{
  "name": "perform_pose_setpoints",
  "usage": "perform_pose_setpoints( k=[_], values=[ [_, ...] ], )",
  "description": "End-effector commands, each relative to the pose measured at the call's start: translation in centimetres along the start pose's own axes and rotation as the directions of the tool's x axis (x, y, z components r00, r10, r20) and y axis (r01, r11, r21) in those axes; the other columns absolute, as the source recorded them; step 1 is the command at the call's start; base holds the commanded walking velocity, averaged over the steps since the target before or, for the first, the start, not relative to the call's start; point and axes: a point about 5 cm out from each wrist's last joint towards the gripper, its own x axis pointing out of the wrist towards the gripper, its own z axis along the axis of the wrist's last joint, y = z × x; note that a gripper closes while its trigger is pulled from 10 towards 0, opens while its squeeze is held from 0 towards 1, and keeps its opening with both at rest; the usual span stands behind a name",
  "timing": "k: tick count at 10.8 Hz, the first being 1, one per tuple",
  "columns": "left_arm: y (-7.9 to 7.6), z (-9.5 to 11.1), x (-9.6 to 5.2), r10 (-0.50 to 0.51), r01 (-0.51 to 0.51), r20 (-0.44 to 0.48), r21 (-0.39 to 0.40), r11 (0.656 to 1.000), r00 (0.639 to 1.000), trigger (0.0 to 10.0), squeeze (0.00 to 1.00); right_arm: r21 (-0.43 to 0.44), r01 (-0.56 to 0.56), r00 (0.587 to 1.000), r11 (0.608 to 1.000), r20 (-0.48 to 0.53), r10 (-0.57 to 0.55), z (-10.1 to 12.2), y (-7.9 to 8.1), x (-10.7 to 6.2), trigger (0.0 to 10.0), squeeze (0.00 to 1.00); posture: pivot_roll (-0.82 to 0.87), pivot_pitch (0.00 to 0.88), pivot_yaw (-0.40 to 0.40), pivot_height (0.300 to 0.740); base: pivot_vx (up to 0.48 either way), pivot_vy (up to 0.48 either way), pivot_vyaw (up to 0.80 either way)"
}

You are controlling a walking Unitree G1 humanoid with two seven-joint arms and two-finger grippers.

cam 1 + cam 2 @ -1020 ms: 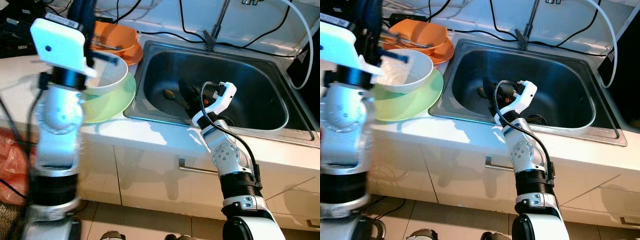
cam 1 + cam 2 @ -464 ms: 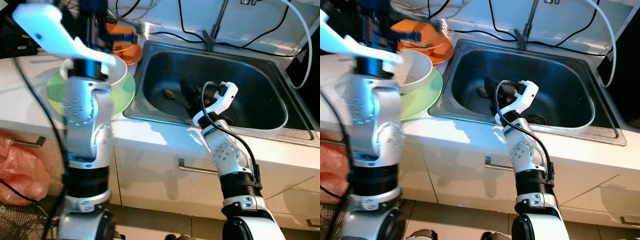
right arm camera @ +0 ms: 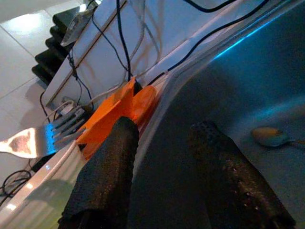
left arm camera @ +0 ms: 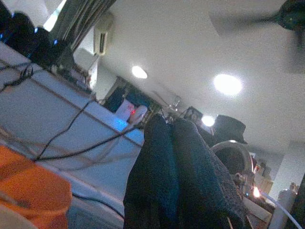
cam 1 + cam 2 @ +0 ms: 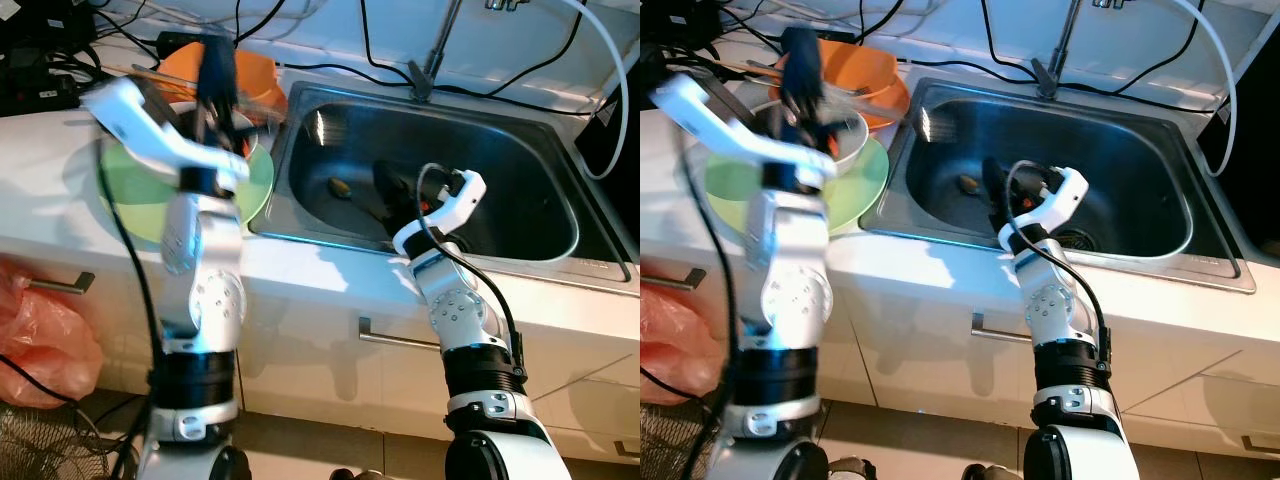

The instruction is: Kitchen organization

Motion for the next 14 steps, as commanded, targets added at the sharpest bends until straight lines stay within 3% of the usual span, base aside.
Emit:
perform_pose_setpoints(
  k=[1, 2, 3, 4, 9, 10, 12, 14],
  values=[
    [0.0, -0.4, -0.1, -0.005, 0.004, -0.015, -0.042, 0.999, 1.0, 10.0, 0.0, 0.025, 0.015, 1.0, 1.0, 0.003, -0.016, 0.2, -0.2, 0.1, 10.0, 0.0, 0.14, 0.083, -0.098, 0.74, 0.0, 0.0, 0.0],
    [0.2, -1.0, -0.3, 0.007, -0.009, -0.032, -0.066, 0.998, 0.999, 10.0, 0.0, 0.023, 0.019, 1.0, 1.0, -0.001, -0.019, 0.1, -0.2, 0.1, 10.0, 0.0, 0.14, 0.083, -0.096, 0.74, 0.0, 0.0, 0.0],
    [0.2, -1.6, -0.6, 0.008, -0.012, -0.055, -0.072, 0.997, 0.998, 10.0, 0.0, 0.03, 0.031, 1.0, 0.999, 0.002, -0.031, 0.1, -0.2, 0.1, 10.0, 0.92, 0.14, 0.083, -0.096, 0.74, 0.0, 0.0, 0.0],
    [0.2, -2.1, -0.8, 0.012, -0.017, -0.069, -0.081, 0.997, 0.998, 10.0, 0.0, 0.051, 0.029, 1.0, 0.998, 0.01, -0.029, 0.2, -0.2, 0.1, 10.0, 1.0, 0.14, 0.085, -0.095, 0.74, 0.0, 0.0, 0.0],
    [0.0, -2.9, -1.1, 0.003, -0.012, -0.093, -0.086, 0.996, 0.996, 10.0, 0.0, 0.189, 0.01, 0.999, 0.982, 0.035, -0.017, 0.9, 0.1, 0.3, 10.0, 1.0, 0.13, 0.09, -0.095, 0.74, 0.0, 0.0, 0.0],
    [-0.2, -3.0, -1.0, -0.001, -0.008, -0.097, -0.098, 0.995, 0.995, 10.0, 0.0, 0.205, -0.001, 1.0, 0.979, 0.028, -0.005, 0.8, 0.3, 0.4, 10.0, 0.0, 0.13, 0.09, -0.094, 0.74, 0.0, 0.0, 0.0],
    [-0.5, -3.6, -1.2, -0.023, 0.004, -0.137, -0.133, 0.991, 0.99, 10.0, 0.0, 0.276, -0.057, 0.998, 0.959, 0.023, 0.052, 0.8, 0.9, 0.3, 10.0, 0.0, 0.13, 0.09, -0.093, 0.74, 0.0, 0.0, 0.0],
    [-0.9, -4.1, -1.3, -0.033, 0.009, -0.154, -0.152, 0.988, 0.987, 10.0, 0.0, 0.284, -0.127, 0.992, 0.95, 0.02, 0.127, 0.7, 2.0, 0.3, 10.0, 0.0, 0.13, 0.086, -0.092, 0.74, 0.0, 0.0, 0.0]
  ],
)
